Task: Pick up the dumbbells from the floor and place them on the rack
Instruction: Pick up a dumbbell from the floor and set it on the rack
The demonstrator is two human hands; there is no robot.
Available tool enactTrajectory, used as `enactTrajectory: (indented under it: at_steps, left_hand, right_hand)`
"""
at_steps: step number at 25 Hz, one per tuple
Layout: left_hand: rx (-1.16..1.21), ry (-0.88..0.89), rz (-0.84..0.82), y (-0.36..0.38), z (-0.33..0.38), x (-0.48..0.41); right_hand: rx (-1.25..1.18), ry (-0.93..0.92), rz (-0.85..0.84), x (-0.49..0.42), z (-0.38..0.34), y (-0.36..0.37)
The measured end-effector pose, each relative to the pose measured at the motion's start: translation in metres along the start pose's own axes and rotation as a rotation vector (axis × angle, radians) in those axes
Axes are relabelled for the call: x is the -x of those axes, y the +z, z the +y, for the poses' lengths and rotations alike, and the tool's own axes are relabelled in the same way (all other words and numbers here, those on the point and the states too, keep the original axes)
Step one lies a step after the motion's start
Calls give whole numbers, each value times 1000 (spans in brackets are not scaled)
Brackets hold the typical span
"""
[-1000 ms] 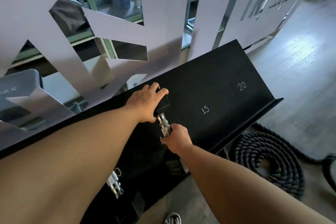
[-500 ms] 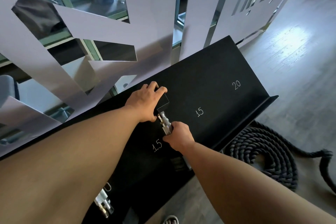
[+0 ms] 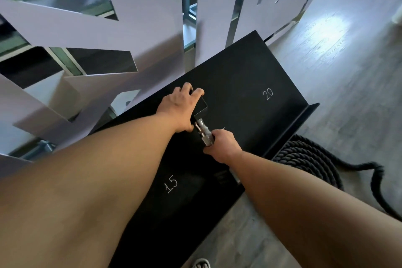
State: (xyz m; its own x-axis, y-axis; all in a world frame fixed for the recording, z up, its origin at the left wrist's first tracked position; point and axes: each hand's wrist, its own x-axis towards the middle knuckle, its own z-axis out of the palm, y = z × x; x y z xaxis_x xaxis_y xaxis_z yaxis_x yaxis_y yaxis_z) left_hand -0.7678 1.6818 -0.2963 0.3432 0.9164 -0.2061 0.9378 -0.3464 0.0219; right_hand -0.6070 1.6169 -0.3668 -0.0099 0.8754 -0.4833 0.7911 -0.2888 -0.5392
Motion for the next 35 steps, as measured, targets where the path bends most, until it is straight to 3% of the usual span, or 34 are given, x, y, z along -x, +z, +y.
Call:
enactTrajectory:
  at_steps: [12,18,22,29,35]
  left_hand:
    - [8,65,-7,24,53,-52]
    - [84,5,-109,5,54,-36]
    - [156,-102,-111,-19,54,4]
    - [187,-140,72,-124,86,123]
    - [184,-228,208,-192,134,275]
  right_hand:
    - [7,40,80,-20,65,-35]
    - [-25,32,186,0,68,-38]
    - [-95,6,308,39,70,-67]
    - [-128,-127,290,155,43,-128]
    - [-159,-279,258,304,25,-122]
